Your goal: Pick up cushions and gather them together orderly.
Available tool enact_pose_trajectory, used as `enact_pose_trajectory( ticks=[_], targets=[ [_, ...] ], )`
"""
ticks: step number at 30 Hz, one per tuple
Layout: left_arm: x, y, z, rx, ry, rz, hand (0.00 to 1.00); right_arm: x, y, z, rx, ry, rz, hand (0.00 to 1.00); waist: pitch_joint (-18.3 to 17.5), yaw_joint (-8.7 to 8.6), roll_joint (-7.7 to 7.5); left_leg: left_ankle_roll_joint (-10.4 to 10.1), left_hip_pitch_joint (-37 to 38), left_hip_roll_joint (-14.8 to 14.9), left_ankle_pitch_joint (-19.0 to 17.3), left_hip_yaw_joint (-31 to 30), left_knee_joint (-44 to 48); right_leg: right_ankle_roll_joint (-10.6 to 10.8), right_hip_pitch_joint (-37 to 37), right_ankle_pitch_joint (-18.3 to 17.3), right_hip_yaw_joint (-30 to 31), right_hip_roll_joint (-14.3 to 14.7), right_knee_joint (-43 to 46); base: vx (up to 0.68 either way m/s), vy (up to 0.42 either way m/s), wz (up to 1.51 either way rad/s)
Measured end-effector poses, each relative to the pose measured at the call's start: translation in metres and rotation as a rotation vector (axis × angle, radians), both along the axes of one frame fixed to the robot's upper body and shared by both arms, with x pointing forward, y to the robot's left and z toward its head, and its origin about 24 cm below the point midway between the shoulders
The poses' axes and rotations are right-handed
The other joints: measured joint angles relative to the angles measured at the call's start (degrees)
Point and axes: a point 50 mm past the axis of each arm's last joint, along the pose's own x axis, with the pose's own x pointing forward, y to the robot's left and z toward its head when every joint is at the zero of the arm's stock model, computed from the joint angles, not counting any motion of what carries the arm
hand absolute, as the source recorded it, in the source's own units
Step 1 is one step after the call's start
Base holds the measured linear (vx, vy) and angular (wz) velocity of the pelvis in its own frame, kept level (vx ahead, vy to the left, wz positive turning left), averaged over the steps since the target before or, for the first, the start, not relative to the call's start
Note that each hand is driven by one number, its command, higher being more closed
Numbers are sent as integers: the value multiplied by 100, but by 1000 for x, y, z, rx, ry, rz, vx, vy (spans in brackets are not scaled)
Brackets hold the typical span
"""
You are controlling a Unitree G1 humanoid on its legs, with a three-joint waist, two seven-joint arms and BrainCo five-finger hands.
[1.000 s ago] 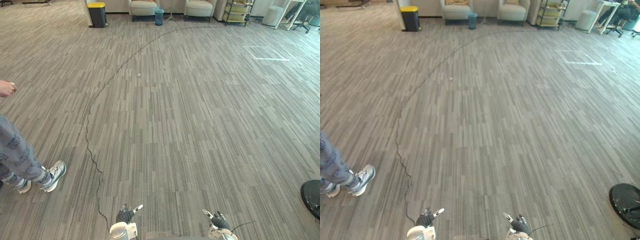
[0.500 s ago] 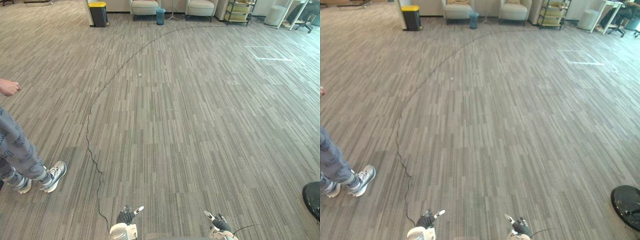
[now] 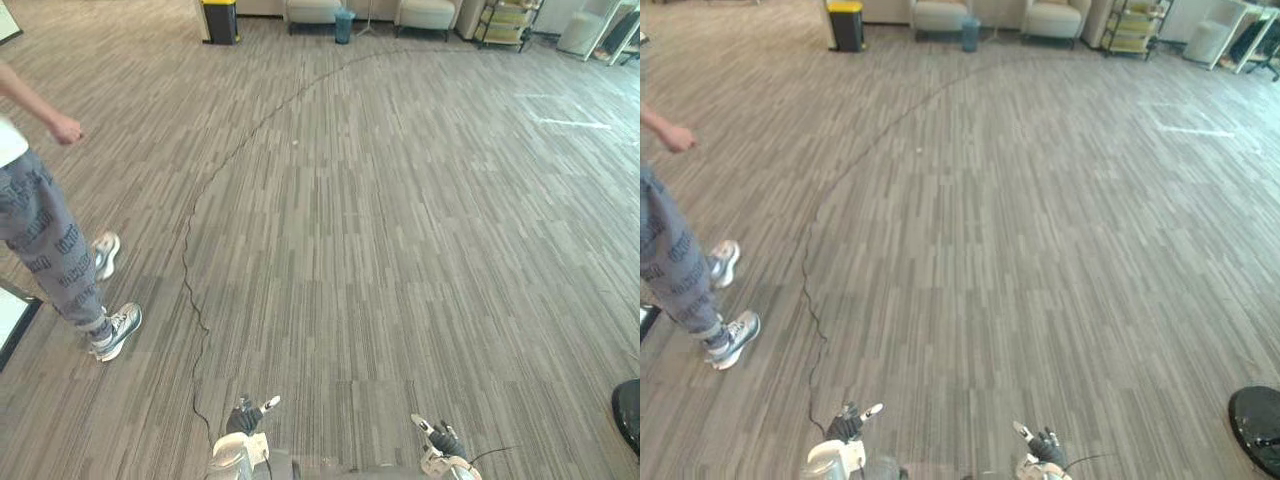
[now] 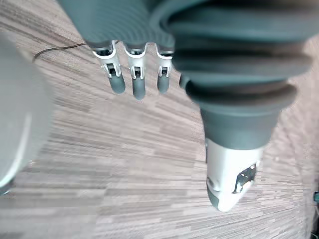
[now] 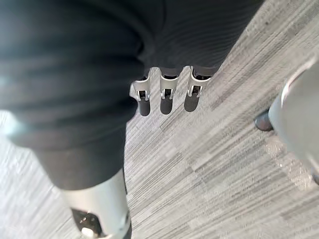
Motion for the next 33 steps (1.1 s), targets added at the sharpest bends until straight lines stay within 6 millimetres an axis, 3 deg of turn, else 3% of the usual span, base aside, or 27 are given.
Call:
enact_pose_trajectory(
  ticks=[3, 4, 5, 6, 8, 9, 10, 11, 12, 13, 14, 15, 16, 18, 20, 21, 23, 24, 25, 26, 28, 29, 30, 31, 32, 33],
  targets=[
    [3, 0, 2, -6, -20, 18, 0, 4, 3, 1, -5, -1, 39, 0, 11, 38, 5, 5, -425, 52, 163, 275, -666, 201, 107, -185, 149, -332, -32, 271, 219, -8],
    [5, -3, 3, -18, -32, 30, 0, 6, 4, 1, -8, -6, 61, 0, 10, 90, 53, -61, -600, 64, 492, 309, -1208, 296, 145, -242, 263, -425, -137, 400, 342, -51],
    [5, -3, 4, -22, -42, 49, 0, 7, 9, 1, 2, -6, 67, 0, -12, 161, 23, -143, -657, 6, 1167, 364, -1413, 399, 229, -304, 452, -579, -341, 506, 463, -51],
    [5, -3, 4, -22, -43, 49, 0, 7, 10, 1, 6, -6, 67, 0, -26, 165, -11, -30, -654, -58, 1150, 408, -1376, 420, 256, -317, 520, -635, -412, 565, 434, -50],
    [4, 3, 5, -7, -44, 60, 0, 5, 21, -1, 33, 3, 66, 0, -200, 162, -164, 163, -665, -210, 711, 789, -1159, 313, 277, -318, 1016, -838, -426, 562, 320, -38],
    [4, 4, 5, -8, -46, 67, 0, 6, 27, -1, 46, 2, 78, 0, -208, 143, -218, 326, -549, -313, 567, 926, -1084, 380, 292, -163, 1311, -885, -37, 491, 228, -26],
    [4, 5, 5, -6, -44, 62, 0, 5, 28, -2, 50, 5, 86, 0, -231, 143, -273, 361, -462, -396, 546, 946, -1102, 461, 330, -56, 1309, -973, 15, 609, 282, -16],
    [4, 5, 4, -3, -38, 53, 0, 4, 27, -2, 52, 7, 90, 0, -250, 151, -325, 448, -158, -558, 493, 965, -1236, 654, 419, 174, 1334, -1076, 254, 557, 256, -17],
    [2, 3, 3, -4, -24, 36, 0, 4, 28, -2, 54, 4, 89, 0, -239, 157, -343, 518, 261, -666, 446, 1034, -1425, 805, 234, 433, 1438, -1101, 1109, 607, 268, -22],
    [1, 1, 2, -5, -15, 10, 0, 3, 26, -1, 49, -4, 88, 0, -234, 143, -338, 569, 627, -723, 396, 1050, -1640, 923, -161, 924, 1548, -1045, 2226, 455, 197, -14],
    [1, -1, 1, -6, -12, -3, 0, 2, 24, 0, 46, -9, 85, 0, -218, 122, -318, 568, 815, -735, 354, 1036, -1735, 952, -392, 1114, 1550, -1013, 2752, 439, 163, -5],
    [3, -5, 1, -10, -12, -29, 0, 2, 20, 2, 30, -31, 73, 0, -173, 80, -255, 534, 1263, -743, 152, 956, -1979, 925, -892, 1185, 1490, -861, 3937, 430, 124, -3],
    [2, -7, 0, -16, 2, -39, 0, 3, 17, 4, 20, -47, 62, 0, -140, 77, -243, 414, 1735, -748, -20, 897, -2285, 749, -1454, 895, 1346, -690, 4878, 426, 99, -5],
    [1, -10, -2, -25, 19, -42, 0, 6, 15, 7, 9, -70, 58, 0, -121, 8, -278, 431, 2172, -759, -62, 843, -2564, 596, -2022, 557, 991, -537, 5242, 366, 17, 7],
    [14, -15, 2, -36, -5, -53, 0, 16, 12, 12, -4, -120, 48, 0, -16, -181, -259, 344, 2712, -636, -369, 602, -2909, 377, -2962, 194, 256, -274, 4474, 492, -60, 35],
    [18, -16, 3, -38, -11, -56, 0, 20, 10, 14, -7, -135, 40, 0, 33, -190, -247, 302, 2801, -594, -440, 572, -2914, 377, -3072, 204, 175, -223, 4104, 550, -127, 41],
    [26, -25, 5, -60, -30, -64, 0, 12, 2, 11, -19, -100, 26, 0, 49, -259, -177, 327, 3134, -526, -682, 353, -3082, 346, -3168, 703, -175, -123, 1658, 493, -129, 67],
    [22, -28, 3, -69, -14, -81, 0, 3, -3, 6, -26, -58, 24, 0, 66, -294, -92, 284, 3434, -542, -677, 30, -3127, -88, -3151, 1233, -128, -67, 1565, 895, -180, 66],
    [17, -26, 0, -79, 1, -63, 0, 5, -14, 8, -53, -54, 38, 0, 43, -291, 172, -37, 3495, -226, -489, -217, -2809, -439, -3082, 951, -278, -3, 1945, 931, -191, 42],
    [16, -24, 0, -77, 2, -54, 0, 8, -13, 9, -53, -61, 41, 0, 55, -298, 201, -179, 3427, -197, -382, -302, -2641, -454, -3070, 835, -299, -24, 2026, 952, -204, 21],
    [19, -24, 1, -84, -5, -39, 0, 13, -20, 11, -78, -57, 75, 0, 164, -257, 373, -237, 2931, -184, 692, -676, -1227, -421, -2575, 598, -433, 7, 2033, 869, -203, 25],
    [11, -22, -1, -83, 10, -24, 0, 14, -19, 11, -86, -56, 104, 0, 233, -214, 414, -624, 2336, -129, 1850, -859, 151, -399, -1827, 404, -379, 59, 1422, 638, -145, 9],
    [8, -20, -2, -82, 14, -15, 0, 14, -18, 11, -87, -57, 115, 0, 235, -205, 414, -746, 2118, -87, 1926, -874, 675, -419, -1598, 342, -344, 84, 1211, 762, -73, -7],
    [6, -16, -2, -80, 15, 11, 0, 18, -14, 11, -79, -60, 131, 0, 264, -137, 453, -561, 1500, 88, 1573, -700, 1833, -465, -989, 233, -241, 198, 794, 690, -10, -29],
    [3, -14, -3, -76, 14, 21, 0, 20, -3, 10, -61, -60, 171, 0, 340, -47, 325, -265, 935, 199, 1135, -482, 2442, -473, -384, 144, -108, 222, 418, 822, -5, -32],
    [8, -11, 1, -64, -12, 19, 0, 20, 2, 9, -51, -57, 180, 0, 349, 12, 294, -197, 695, 205, 988, -409, 2487, -484, -156, 99, -53, 211, 245, 620, 23, -40]
  ],
)
